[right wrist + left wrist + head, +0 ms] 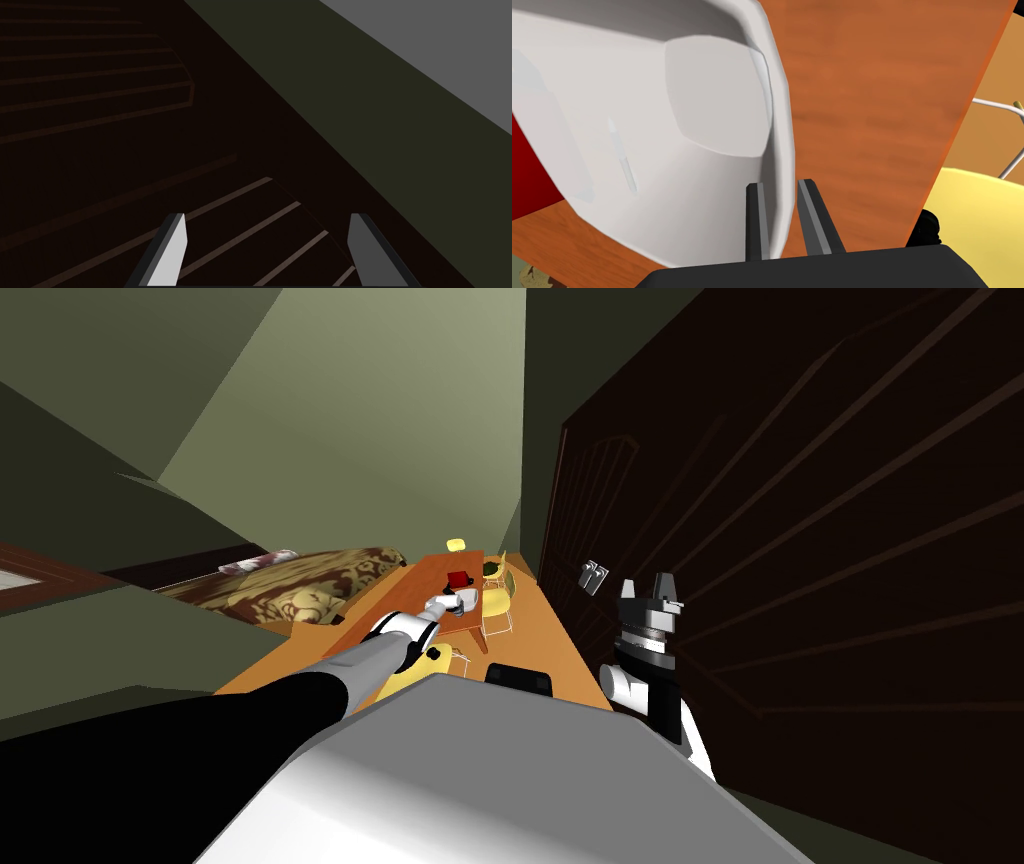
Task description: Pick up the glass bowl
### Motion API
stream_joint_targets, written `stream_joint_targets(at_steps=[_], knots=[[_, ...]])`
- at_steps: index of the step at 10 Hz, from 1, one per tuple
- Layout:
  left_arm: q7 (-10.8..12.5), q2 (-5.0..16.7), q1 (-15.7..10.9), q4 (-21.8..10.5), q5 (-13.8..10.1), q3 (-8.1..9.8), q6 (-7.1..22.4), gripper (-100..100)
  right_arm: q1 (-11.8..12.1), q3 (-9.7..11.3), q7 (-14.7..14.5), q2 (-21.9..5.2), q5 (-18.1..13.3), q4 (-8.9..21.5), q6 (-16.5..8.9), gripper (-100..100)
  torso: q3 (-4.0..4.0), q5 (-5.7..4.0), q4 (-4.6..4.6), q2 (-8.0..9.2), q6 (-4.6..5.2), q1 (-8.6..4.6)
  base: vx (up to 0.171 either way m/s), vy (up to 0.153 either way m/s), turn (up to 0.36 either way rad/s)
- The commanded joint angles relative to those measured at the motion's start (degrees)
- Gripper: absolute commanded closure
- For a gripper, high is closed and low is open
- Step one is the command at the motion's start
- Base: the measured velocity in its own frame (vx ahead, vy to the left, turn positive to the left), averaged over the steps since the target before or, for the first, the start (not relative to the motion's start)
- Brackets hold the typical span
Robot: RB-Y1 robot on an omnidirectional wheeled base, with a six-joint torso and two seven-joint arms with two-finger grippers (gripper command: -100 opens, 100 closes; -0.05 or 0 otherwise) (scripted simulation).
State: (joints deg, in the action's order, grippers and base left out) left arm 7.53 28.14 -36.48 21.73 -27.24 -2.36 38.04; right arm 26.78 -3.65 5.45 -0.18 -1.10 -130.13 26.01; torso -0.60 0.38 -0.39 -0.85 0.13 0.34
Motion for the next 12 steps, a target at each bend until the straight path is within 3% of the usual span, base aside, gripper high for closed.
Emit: stream_joint_targets(at_steps=[1, 2, 3, 4, 5, 6, 8, 10, 11, 12], knots=[[0.81, -0.41, 2.86, 2.86, 0.37, 0.14, 0.94, 100, 0.00, 0.00, 0.00, 0.00, 0.00, 0.00, 0.00, 0, 0.00, 0.00, 0.00, 0.00, 0.00, 0.00, 0.053, 0.000, 0.003], [0.81, -0.41, 3.71, 6.88, 0.37, 0.14, 0.94, 100, 0.00, 0.00, 0.00, 0.00, 0.00, 0.00, 0.00, 0, -0.06, 0.20, -0.17, 0.06, 0.02, 0.09, 0.000, 0.000, 0.000], [0.62, -1.17, 7.20, 10.38, 0.86, 2.28, 3.31, 100, -0.01, 0.00, 0.00, 0.00, 0.00, 0.00, 0.00, 0, -0.01, 0.23, -0.14, 0.15, 0.08, 0.09, 0.061, 0.001, -0.015], [0.62, -1.17, 8.33, 10.84, 0.86, 2.28, 3.31, 100, 0.00, 0.00, 0.00, 0.00, 0.00, 0.00, 0.00, 0, -0.17, 0.41, -0.31, -0.02, 0.13, 0.11, 0.094, -0.001, -0.009], [0.62, -1.17, 9.91, 15.19, 0.86, 2.28, 3.31, 100, 0.00, 0.00, 0.00, 0.00, 0.00, 0.00, 0.00, 0, -0.31, 0.50, -0.42, -0.19, 0.14, 0.14, 0.048, -0.010, 0.016], [0.43, -1.93, 12.64, 17.61, 1.35, 4.41, 5.68, 100, 0.00, 0.00, 0.00, 0.00, 0.00, 0.00, 0.00, 0, -0.32, 0.54, -0.42, -0.20, 0.24, 0.10, 0.087, -0.017, -0.010], [0.43, -1.93, 15.94, 21.05, 1.35, 4.41, 5.68, 100, 0.00, 0.00, 0.00, 0.00, 0.00, 0.00, 0.00, 0, -0.58, 0.81, -0.65, -0.51, 0.39, 0.16, 0.067, 0.002, -0.007], [0.43, -1.93, 16.12, 23.51, 1.35, 4.41, 5.68, 100, -0.01, 0.00, 0.00, 0.00, 0.00, 0.00, 0.00, 0, -0.68, 1.00, -0.80, -0.53, 0.43, 0.31, 0.000, -0.005, -0.002], [0.24, -2.69, 18.94, 25.36, 1.84, 6.54, 8.05, 100, -0.01, 0.00, 0.00, 0.00, 0.00, 0.00, 0.00, 0, -0.64, 0.97, -0.75, -0.50, 0.47, 0.30, 0.068, -0.007, -0.024], [0.24, -2.69, 21.23, 29.12, 1.84, 6.54, 8.05, 100, 0.00, 0.00, 0.00, 0.00, 0.00, 0.00, 0.00, 0, -0.72, 0.96, -0.80, -0.65, 0.44, 0.27, 0.097, -0.010, -0.001]])
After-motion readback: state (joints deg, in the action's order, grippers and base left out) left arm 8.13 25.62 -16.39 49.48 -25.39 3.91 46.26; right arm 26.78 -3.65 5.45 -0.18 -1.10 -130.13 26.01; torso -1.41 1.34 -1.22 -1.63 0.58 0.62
